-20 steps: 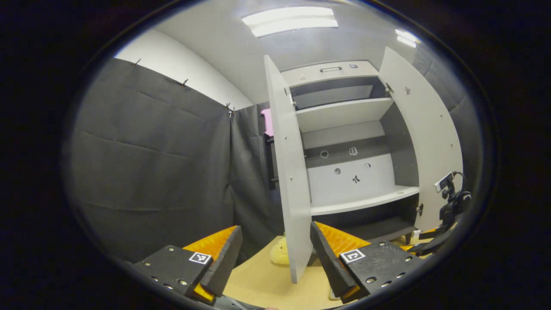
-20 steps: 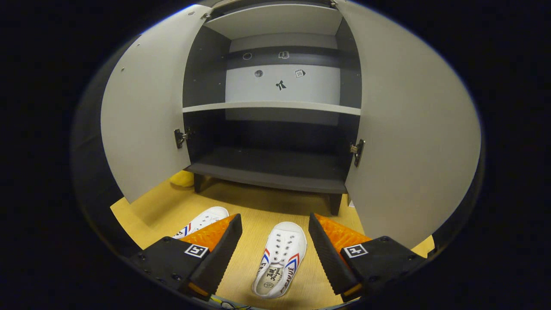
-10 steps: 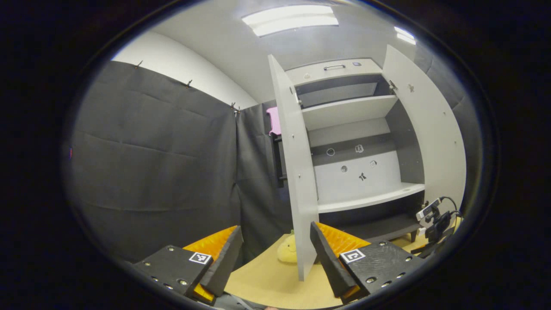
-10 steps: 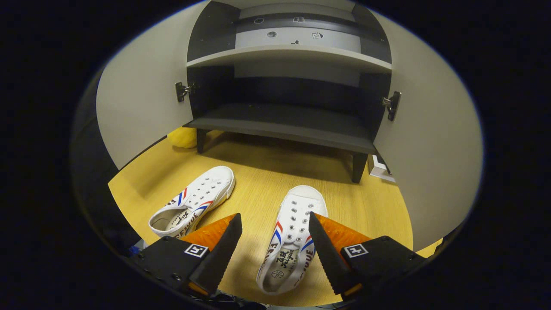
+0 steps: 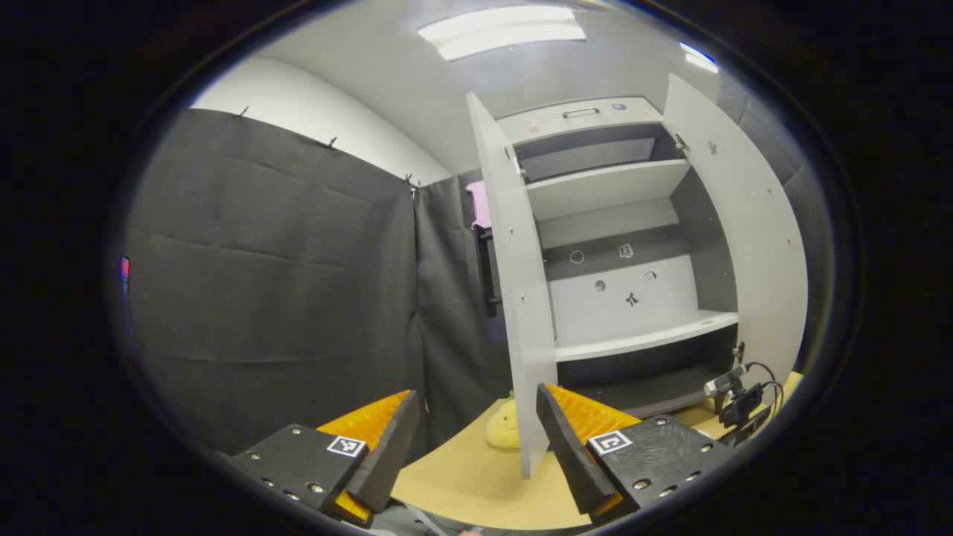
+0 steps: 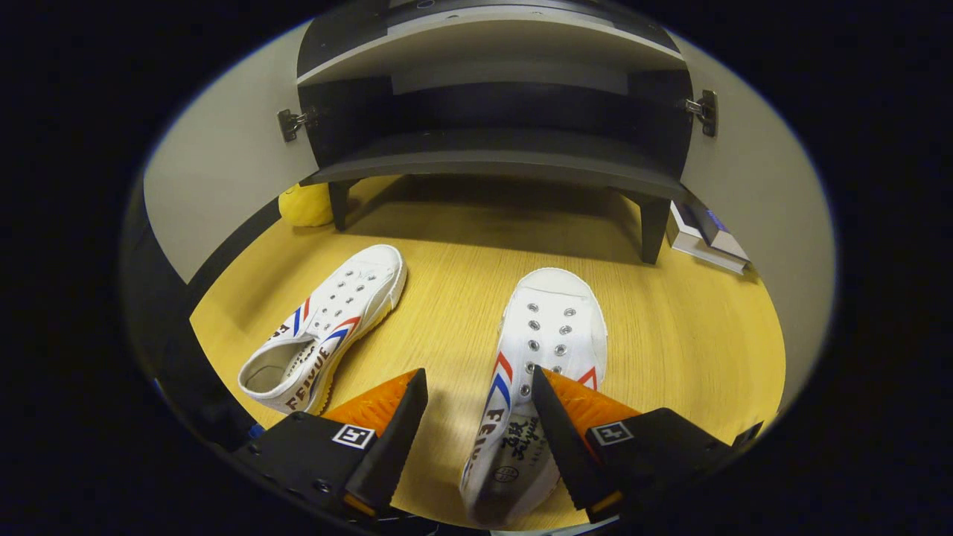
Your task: Grab one shoe with the right hand and put it into the shoe cabinet, grab the other shoe with the left hand and put it into the shoe cabinet; then close the right door with the right hand and the left door with the left hand.
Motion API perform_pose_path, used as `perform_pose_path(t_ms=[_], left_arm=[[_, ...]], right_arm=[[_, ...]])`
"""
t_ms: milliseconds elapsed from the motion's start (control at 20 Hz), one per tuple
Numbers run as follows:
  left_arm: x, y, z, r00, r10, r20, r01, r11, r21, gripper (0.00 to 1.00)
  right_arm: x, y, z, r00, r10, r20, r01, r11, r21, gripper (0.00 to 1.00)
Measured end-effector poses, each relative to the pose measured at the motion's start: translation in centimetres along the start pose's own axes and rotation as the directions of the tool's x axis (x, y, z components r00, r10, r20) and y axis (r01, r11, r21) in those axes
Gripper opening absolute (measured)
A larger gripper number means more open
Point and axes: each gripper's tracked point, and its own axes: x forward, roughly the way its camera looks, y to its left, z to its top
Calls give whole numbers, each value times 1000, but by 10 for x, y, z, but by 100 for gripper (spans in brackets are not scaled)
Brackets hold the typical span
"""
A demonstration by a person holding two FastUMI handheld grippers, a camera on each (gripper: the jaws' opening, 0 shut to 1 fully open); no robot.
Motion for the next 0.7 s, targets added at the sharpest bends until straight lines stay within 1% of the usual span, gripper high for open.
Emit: perform_pose_path(t_ms=[50, 100, 150, 250, 300, 350, 400, 450, 500, 550, 600, 700], left_arm=[[0, 0, 1, 1000, -1, 0, 1, 1000, 0, 93], [-1, 0, 0, 1000, -3, 1, 3, 1000, 1, 92], [-1, -1, 1, 1000, -8, 3, 8, 1000, 3, 92], [-1, 0, 3, 1000, -16, 12, 16, 1000, 9, 92], [-1, -1, 4, 1000, -22, 15, 21, 1000, 8, 92], [-1, -2, 3, 999, -29, 16, 28, 1000, 7, 94], [0, -2, 3, 999, -35, 16, 35, 999, 6, 94], [-1, -1, 4, 999, -38, 15, 38, 999, 3, 94], [-1, -2, 4, 999, -43, 14, 43, 999, 0, 94], [0, -2, 4, 999, -48, 12, 48, 999, -3, 94], [0, -3, 3, 999, -53, 9, 53, 999, -3, 94], [1, -3, 2, 998, -57, 5, 57, 998, 2, 94]], right_arm=[[4, -1, -2, 1000, -7, -12, 6, 1000, -5, 93], [2, -11, -3, 998, -50, -24, 50, 999, -14, 87], [7, -18, 0, 997, -78, -22, 78, 997, -2, 68], [7, -16, 0, 997, -74, -33, 76, 995, 57, 41], [8, -17, -1, 997, -64, -44, 66, 995, 69, 41], [6, -24, 0, 996, -67, -60, 70, 996, 53, 32], [9, -25, -2, 996, -66, -61, 71, 994, 85, 34], [6, -24, 0, 997, -41, -64, 47, 995, 85, 20], [7, -23, 2, 997, -50, -56, 56, 992, 113, 17], [0, -21, 3, 998, -31, -58, 37, 994, 100, 5], [6, -28, 4, 999, -24, -39, 28, 995, 96, 5], [2, -22, 4, 1000, -2, -13, 3, 997, 76, 0]])
